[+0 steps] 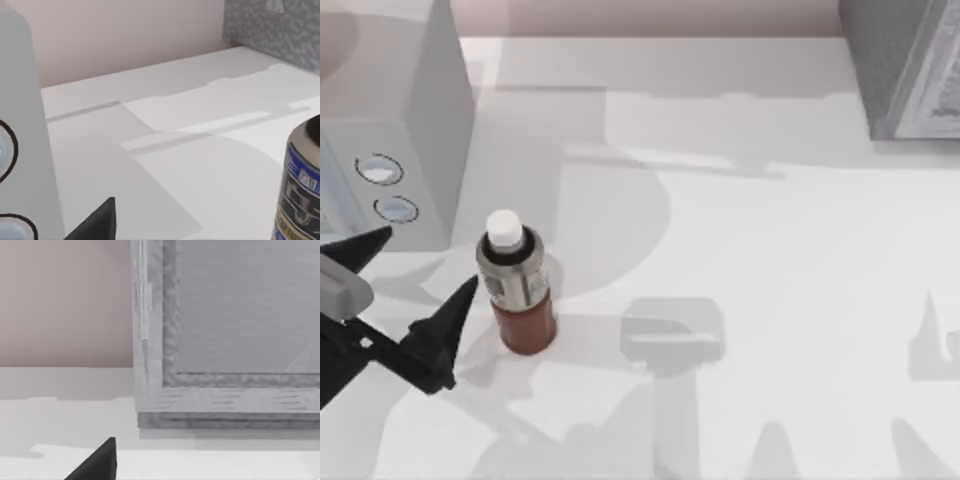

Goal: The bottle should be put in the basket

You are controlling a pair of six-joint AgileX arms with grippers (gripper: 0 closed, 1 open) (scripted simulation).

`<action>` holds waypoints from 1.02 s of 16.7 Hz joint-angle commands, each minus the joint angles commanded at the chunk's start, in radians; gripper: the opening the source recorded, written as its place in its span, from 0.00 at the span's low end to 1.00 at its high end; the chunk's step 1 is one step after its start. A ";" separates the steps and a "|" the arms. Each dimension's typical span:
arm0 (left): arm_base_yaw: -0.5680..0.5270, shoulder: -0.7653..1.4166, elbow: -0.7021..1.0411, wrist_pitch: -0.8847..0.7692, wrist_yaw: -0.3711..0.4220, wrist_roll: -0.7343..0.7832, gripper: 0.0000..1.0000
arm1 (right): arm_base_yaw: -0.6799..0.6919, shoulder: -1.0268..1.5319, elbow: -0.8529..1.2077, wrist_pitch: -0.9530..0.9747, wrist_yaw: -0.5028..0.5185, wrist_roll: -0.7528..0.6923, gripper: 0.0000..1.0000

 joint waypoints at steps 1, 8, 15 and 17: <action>-0.002 0.090 0.001 0.081 0.035 0.006 1.00 | 0.000 0.000 0.000 0.000 0.000 0.000 1.00; -0.014 0.478 0.007 0.438 0.198 0.038 1.00 | 0.000 0.000 0.000 0.000 0.000 0.000 1.00; -0.014 0.498 0.007 0.457 0.205 0.040 1.00 | 0.000 0.000 0.000 0.000 0.000 0.000 1.00; -0.046 0.509 0.037 0.444 0.177 0.034 1.00 | 0.000 0.000 0.000 0.000 0.000 0.000 1.00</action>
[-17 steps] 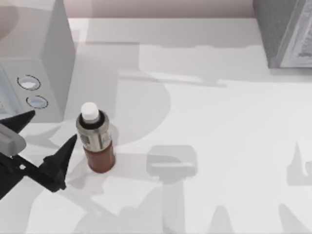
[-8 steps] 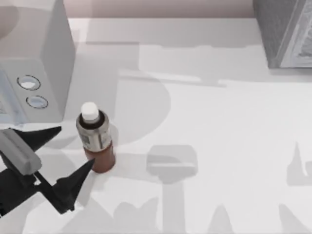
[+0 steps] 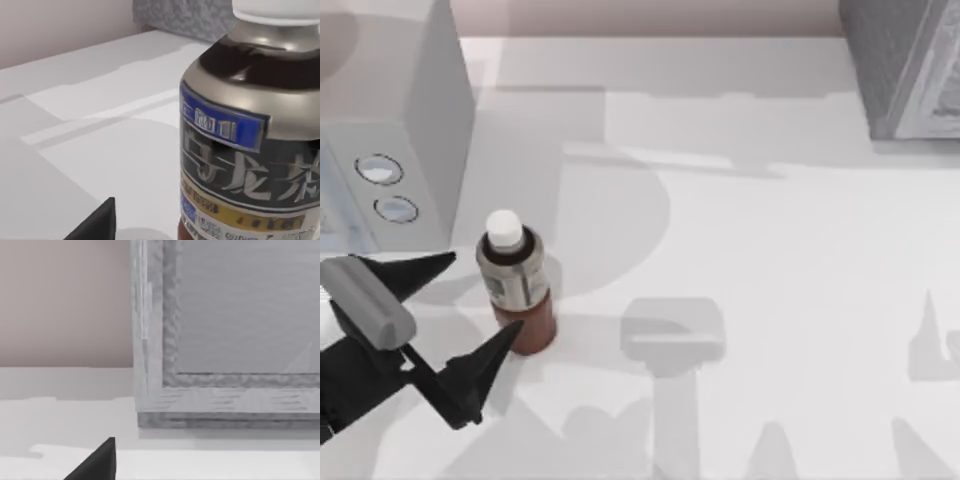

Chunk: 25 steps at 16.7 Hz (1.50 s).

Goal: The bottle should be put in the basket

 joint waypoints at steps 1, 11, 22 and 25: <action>-0.024 0.009 0.024 -0.011 -0.023 -0.004 1.00 | 0.000 0.000 0.000 0.000 0.000 0.000 1.00; -0.198 0.078 0.192 -0.090 -0.194 -0.034 1.00 | 0.000 0.000 0.000 0.000 0.000 0.000 1.00; -0.198 0.078 0.192 -0.090 -0.194 -0.034 0.25 | 0.000 0.000 0.000 0.000 0.000 0.000 1.00; -0.198 0.078 0.192 -0.090 -0.194 -0.034 0.02 | 0.000 0.000 0.000 0.000 0.000 0.000 1.00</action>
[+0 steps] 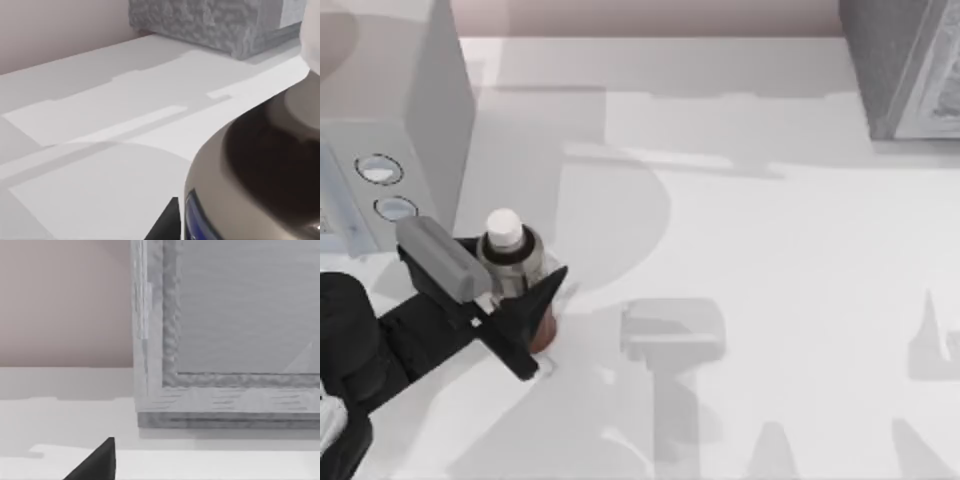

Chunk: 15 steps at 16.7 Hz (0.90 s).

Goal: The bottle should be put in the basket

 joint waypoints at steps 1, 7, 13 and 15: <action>0.000 0.000 0.000 0.000 0.000 0.000 0.00 | 0.000 0.000 0.000 0.000 0.000 0.000 1.00; 0.000 0.000 0.000 0.000 0.000 0.000 0.00 | 0.000 0.000 0.000 0.000 0.000 0.000 1.00; -0.047 -0.052 0.027 -0.056 -0.034 -0.003 0.00 | 0.000 0.000 0.000 0.000 0.000 0.000 1.00; -0.114 -0.130 0.069 -0.147 -0.089 -0.010 0.00 | 0.000 0.000 0.000 0.000 0.000 0.000 1.00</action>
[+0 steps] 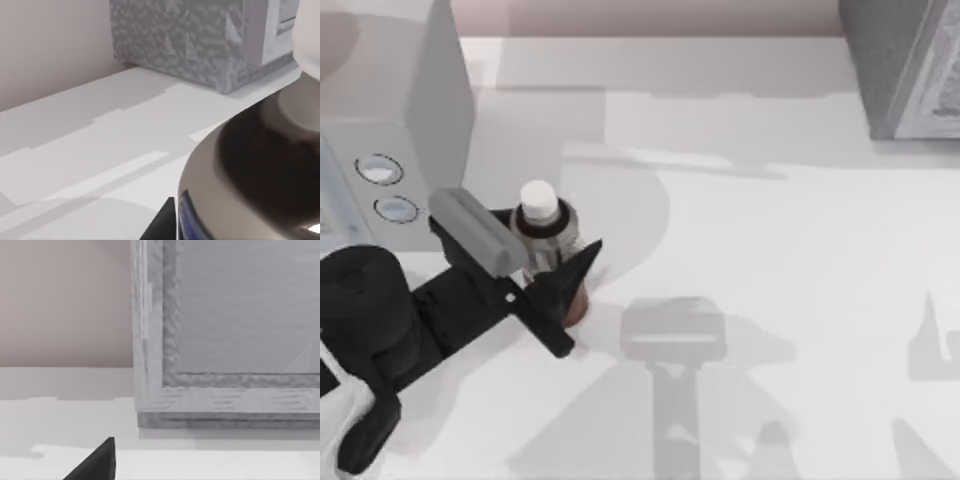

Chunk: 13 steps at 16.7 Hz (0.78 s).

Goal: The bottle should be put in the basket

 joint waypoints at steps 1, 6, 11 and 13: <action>-0.041 -0.051 0.025 -0.061 -0.035 -0.005 0.00 | 0.000 0.000 0.000 0.000 0.000 0.000 1.00; -0.285 -0.395 0.179 -0.510 -0.272 -0.039 0.00 | 0.000 0.000 0.000 0.000 0.000 0.000 1.00; -0.564 -0.832 0.348 -1.117 -0.564 -0.078 0.00 | 0.000 0.000 0.000 0.000 0.000 0.000 1.00; -0.674 -1.016 0.411 -1.377 -0.683 -0.093 0.00 | 0.000 0.000 0.000 0.000 0.000 0.000 1.00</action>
